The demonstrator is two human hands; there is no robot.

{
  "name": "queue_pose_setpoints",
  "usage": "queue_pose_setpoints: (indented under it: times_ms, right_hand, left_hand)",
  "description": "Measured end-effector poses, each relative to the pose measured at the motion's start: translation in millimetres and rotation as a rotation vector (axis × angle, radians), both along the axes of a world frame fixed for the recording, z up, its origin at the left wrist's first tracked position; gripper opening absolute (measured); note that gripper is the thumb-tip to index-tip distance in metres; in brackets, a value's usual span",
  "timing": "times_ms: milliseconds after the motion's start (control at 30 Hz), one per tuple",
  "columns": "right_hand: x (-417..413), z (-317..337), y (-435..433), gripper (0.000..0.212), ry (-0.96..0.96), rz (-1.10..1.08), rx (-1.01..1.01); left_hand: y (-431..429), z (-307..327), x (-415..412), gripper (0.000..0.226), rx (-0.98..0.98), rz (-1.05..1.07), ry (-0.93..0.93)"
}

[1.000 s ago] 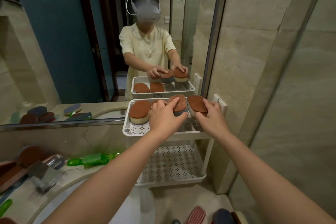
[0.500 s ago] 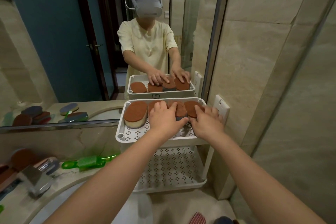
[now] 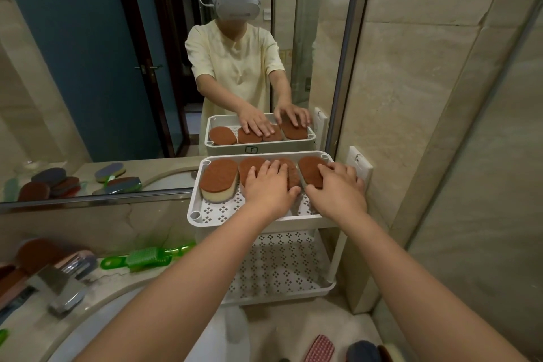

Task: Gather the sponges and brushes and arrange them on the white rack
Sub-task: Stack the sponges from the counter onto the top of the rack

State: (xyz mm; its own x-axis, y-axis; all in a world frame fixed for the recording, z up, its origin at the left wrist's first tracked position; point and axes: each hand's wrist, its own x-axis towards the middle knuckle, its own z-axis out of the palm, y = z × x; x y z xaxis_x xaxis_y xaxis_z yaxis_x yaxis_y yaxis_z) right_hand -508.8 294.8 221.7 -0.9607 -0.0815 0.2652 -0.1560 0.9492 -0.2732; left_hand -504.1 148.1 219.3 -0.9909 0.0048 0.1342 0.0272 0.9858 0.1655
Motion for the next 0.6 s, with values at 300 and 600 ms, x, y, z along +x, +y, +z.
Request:
queue_pose_setpoints:
  times_ms: [300, 600]
  right_hand:
    - [30, -8, 9, 0.044, 0.306, 0.145, -0.405]
    - [111, -52, 40, 0.038, 0.472, 0.121, -0.58]
  left_hand:
    - [7, 13, 33, 0.047, 0.36, -0.121, 0.21]
    - [44, -31, 118, 0.029, 0.84, -0.421, 0.467]
